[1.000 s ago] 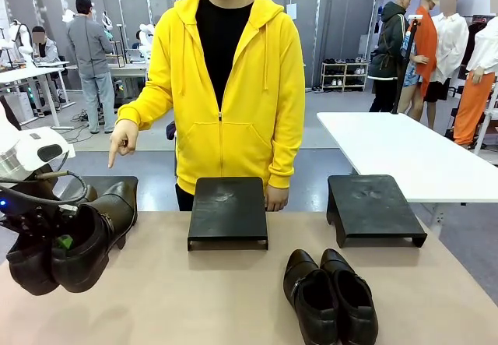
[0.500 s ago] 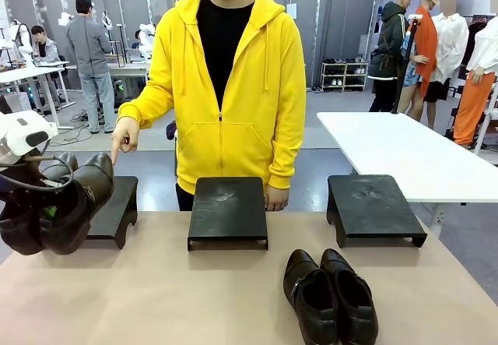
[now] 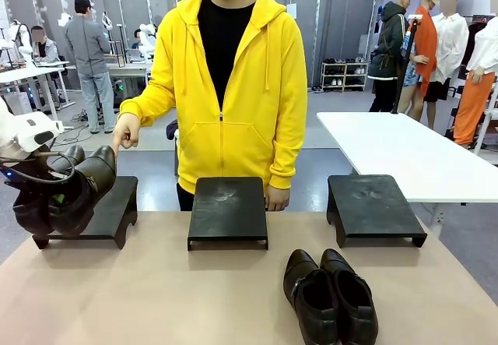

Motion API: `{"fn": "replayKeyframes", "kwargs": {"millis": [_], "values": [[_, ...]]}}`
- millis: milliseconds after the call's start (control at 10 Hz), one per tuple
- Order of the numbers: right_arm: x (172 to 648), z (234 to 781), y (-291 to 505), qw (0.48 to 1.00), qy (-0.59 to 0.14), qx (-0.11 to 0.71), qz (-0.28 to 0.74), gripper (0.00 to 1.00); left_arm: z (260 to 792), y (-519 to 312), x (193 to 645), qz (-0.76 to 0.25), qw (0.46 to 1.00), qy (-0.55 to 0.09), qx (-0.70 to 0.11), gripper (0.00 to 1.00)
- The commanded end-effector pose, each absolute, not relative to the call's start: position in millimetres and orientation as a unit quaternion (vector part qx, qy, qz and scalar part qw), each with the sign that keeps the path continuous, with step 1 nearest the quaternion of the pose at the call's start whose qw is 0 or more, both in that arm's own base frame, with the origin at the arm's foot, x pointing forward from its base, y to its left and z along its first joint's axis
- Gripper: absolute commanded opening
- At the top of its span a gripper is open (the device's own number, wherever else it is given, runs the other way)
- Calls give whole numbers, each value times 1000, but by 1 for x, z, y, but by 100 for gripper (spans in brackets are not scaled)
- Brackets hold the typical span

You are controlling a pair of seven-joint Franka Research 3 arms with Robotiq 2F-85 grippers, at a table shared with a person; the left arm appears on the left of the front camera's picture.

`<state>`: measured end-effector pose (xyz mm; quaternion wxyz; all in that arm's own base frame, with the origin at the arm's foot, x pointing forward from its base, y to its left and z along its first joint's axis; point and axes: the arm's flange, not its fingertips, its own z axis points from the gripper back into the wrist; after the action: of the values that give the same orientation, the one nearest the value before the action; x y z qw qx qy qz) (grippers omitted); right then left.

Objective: Place the shoes on the stand as instructed by the person.
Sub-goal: Pick up one pair of Shoes and place it on the Shoes Stand indicated by the person.

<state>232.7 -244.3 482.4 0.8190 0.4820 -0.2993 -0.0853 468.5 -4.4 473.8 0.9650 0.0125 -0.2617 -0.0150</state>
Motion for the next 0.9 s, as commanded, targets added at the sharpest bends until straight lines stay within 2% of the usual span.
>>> {"fn": "replayKeyframes", "kwargs": {"millis": [0,500,800], "values": [[234,484,-245,817,-299,486,-81,100,474,4,493,-43,955,-292,-1,7],[234,484,-245,817,-299,486,-81,100,442,23,534,-38,947,-318,0,7],[234,484,-245,817,-299,486,-81,100,431,27,543,-41,948,-316,-7,7]]}}
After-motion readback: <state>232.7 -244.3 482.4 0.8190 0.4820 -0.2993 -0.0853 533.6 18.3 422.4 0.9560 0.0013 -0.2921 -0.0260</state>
